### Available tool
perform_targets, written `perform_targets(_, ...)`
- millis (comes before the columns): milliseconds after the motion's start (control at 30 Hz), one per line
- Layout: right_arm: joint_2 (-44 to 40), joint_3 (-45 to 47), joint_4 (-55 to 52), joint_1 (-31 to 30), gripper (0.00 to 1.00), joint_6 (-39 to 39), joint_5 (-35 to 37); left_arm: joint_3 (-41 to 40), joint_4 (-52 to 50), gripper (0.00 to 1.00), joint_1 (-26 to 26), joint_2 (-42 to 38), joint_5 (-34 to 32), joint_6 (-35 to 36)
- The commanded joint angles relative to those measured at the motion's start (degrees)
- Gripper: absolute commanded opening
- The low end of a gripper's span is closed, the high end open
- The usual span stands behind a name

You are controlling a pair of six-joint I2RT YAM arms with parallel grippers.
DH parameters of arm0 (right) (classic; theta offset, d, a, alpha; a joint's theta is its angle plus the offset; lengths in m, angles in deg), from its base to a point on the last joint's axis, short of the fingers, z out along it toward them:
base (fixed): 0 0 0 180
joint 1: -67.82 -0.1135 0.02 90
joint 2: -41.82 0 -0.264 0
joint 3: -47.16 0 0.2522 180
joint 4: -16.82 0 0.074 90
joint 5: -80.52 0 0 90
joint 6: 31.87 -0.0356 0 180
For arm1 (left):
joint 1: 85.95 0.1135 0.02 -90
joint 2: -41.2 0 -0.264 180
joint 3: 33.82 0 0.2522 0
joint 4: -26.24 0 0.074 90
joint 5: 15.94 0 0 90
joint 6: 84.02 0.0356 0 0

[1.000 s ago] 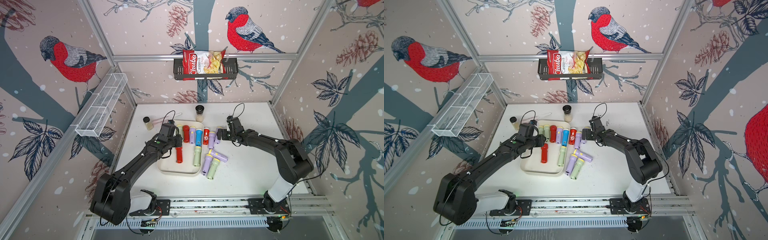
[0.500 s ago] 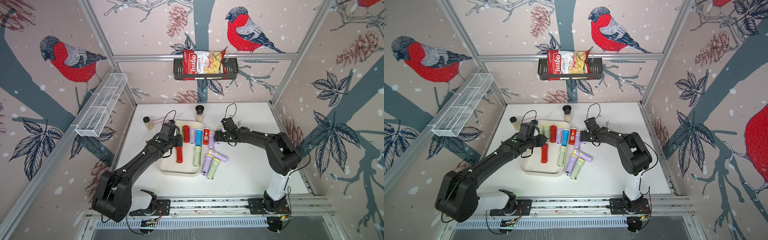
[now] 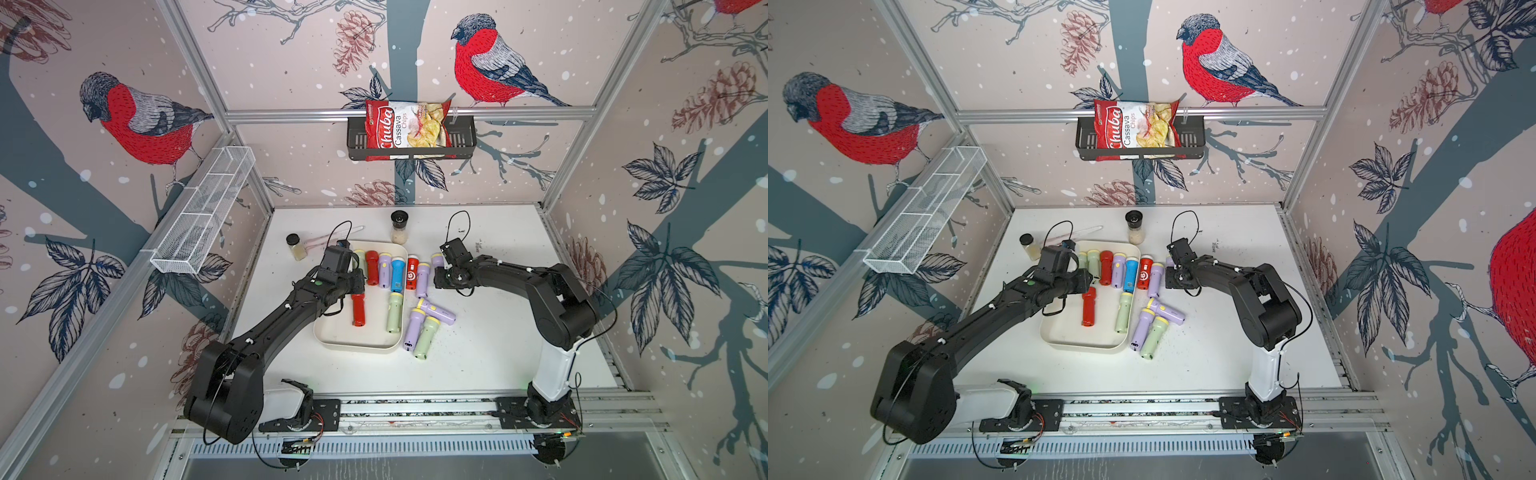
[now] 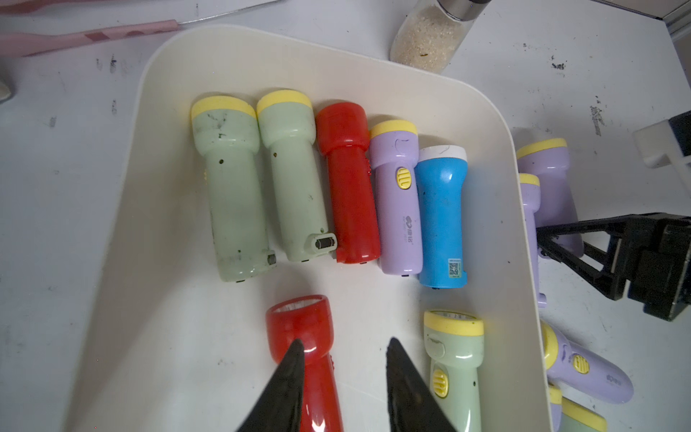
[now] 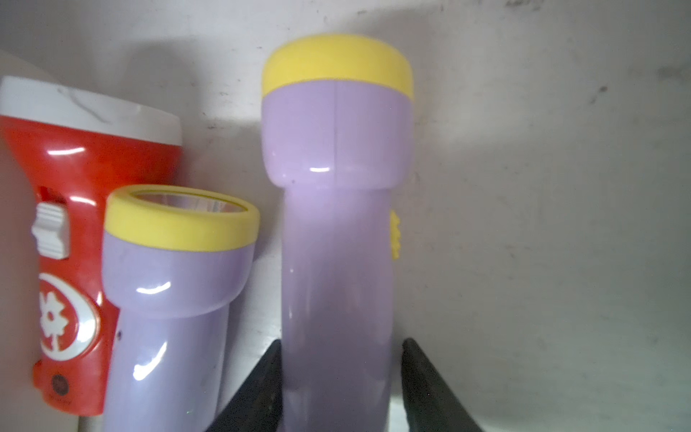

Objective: Put the flashlights into the storage boxes
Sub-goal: Pick up the flashlight from the center of the board.

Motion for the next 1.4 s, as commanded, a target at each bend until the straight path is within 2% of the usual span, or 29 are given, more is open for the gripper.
perform_targets(0,-0.6,0.3,-0.2,0.0,0.51,-0.7,1.2,0.0,1.2,0.38,0.0,-0.3,-0.3,0.4)
perform_targets(133,-0.7,0.9,0.7,0.2,0.47,-0.4,1.0,0.0,1.3,0.37,0.0,-0.3,-0.1,0.7)
perform_targets(900,-4.8,4.6,3.7,0.6,0.40,-0.2,0.9,-1.7,3.9,0.37,0.0,-1.8,-0.9,0.8)
perform_targets(1367,-15.6,13.6,10.7,0.3,0.35,-2.3,-0.9,-3.0,6.8,0.37,-0.1,-3.9,0.6,-0.2)
